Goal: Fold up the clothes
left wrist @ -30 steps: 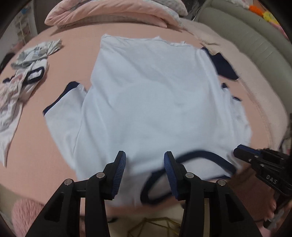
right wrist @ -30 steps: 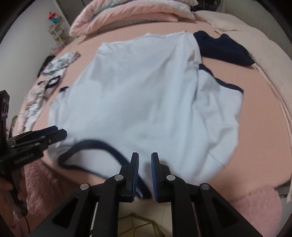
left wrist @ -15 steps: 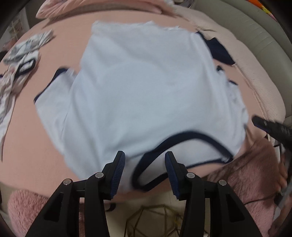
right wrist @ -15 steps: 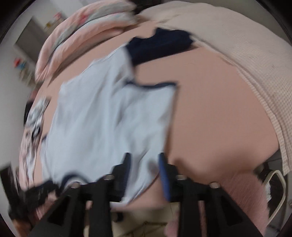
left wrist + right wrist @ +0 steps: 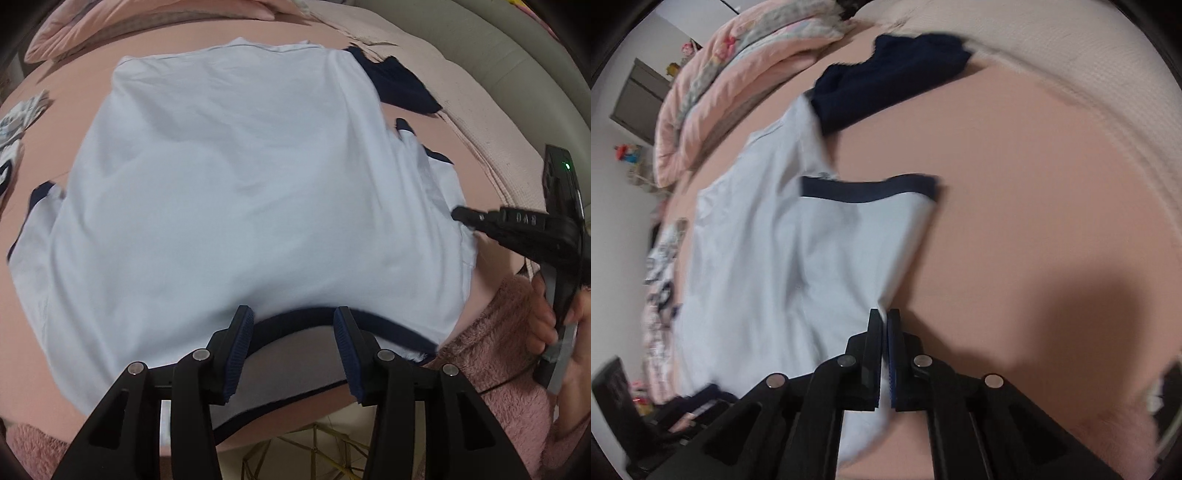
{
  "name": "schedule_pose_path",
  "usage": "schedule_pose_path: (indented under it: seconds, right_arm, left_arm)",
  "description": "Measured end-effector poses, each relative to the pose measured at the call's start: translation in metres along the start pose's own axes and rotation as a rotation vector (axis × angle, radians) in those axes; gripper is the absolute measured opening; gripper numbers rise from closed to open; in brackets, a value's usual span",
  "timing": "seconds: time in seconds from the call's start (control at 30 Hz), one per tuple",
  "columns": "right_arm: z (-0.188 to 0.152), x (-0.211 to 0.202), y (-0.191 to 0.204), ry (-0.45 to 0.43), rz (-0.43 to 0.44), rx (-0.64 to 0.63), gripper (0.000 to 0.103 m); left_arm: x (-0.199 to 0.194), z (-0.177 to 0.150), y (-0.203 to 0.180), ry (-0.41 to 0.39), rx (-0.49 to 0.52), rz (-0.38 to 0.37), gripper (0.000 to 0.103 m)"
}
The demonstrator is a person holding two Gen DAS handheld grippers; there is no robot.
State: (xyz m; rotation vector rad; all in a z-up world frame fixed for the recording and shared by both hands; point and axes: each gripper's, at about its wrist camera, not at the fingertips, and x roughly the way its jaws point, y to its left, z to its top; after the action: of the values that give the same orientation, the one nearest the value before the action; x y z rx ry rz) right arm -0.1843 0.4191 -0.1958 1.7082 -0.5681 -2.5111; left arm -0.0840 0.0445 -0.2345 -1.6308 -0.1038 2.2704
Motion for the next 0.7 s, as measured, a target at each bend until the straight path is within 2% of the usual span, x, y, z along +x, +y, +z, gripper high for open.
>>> schedule_pose_path:
  seconds: [0.13, 0.2, 0.3, 0.43, 0.5, 0.57, 0.7]
  right_arm:
    - [-0.014, -0.023, -0.008, -0.027, -0.017, 0.015, 0.002]
    - [-0.018, -0.024, 0.003, -0.02, 0.059, -0.038, 0.002]
    - [-0.024, -0.012, 0.041, 0.006, 0.059, -0.206, 0.002]
    - [-0.032, 0.024, 0.067, 0.116, -0.036, -0.361, 0.001]
    - [-0.036, 0.024, 0.063, 0.116, -0.04, -0.36, 0.0]
    - [-0.04, 0.021, 0.048, 0.136, -0.022, -0.307, 0.0]
    - [-0.054, 0.012, 0.03, 0.155, -0.044, -0.253, 0.0]
  left_arm:
    - [0.007, 0.013, -0.033, -0.035, 0.072, -0.08, 0.042]
    - [0.025, 0.027, -0.056, -0.047, 0.097, -0.095, 0.042]
    - [0.062, 0.044, -0.083, -0.016, 0.123, -0.07, 0.042]
    - [0.059, 0.036, -0.085, 0.001, 0.149, -0.025, 0.042]
    - [0.064, 0.037, -0.089, 0.005, 0.165, 0.0, 0.042]
    - [0.066, 0.04, -0.094, 0.007, 0.178, 0.02, 0.042]
    - [0.062, 0.048, -0.104, -0.029, 0.198, -0.002, 0.042]
